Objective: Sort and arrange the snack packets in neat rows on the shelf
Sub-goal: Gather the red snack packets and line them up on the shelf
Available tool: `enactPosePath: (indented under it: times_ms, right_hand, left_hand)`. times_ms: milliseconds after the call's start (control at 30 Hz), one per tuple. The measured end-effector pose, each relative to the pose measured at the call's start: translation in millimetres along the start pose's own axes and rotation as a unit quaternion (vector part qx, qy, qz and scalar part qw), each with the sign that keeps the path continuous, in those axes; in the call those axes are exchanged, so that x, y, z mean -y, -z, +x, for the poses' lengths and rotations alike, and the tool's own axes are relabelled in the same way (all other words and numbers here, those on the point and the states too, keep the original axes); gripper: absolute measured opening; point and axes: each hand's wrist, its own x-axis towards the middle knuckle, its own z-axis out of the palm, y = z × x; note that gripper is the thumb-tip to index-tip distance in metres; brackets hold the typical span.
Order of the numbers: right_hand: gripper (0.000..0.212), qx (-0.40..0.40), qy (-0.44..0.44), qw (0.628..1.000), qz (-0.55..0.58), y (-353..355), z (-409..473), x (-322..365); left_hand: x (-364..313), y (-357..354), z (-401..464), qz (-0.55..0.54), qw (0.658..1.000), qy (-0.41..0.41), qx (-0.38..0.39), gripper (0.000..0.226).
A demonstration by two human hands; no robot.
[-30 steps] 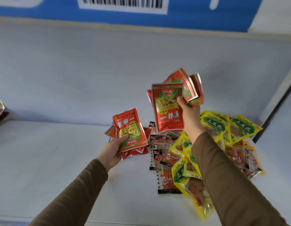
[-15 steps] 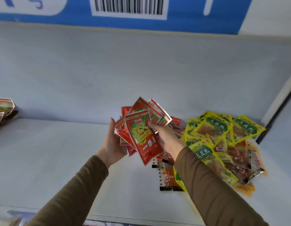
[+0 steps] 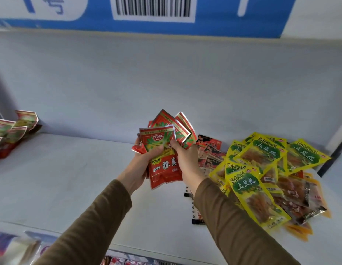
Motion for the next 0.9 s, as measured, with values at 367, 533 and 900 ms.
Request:
enactPosePath:
  times_ms: [367, 533, 900]
  right_hand:
    - [0.05, 0.118, -0.116, 0.984, 0.062, -63.9, 3.4, -23.5]
    - [0.038, 0.105, -0.123, 0.982, 0.093, -147.2, 5.6, -49.5]
    - [0.028, 0.098, -0.112, 0.983, 0.112, -393.5, -2.9, -117.1]
  left_hand:
    - [-11.3, 67.3, 0.7, -0.018, 0.996, 0.064, -0.055, 0.037]
    - [-38.0, 146.1, -1.4, -0.012, 0.994, 0.08, -0.067, 0.032]
    - [-106.8, 387.4, 11.0, -0.01, 0.989, -0.016, -0.15, 0.074]
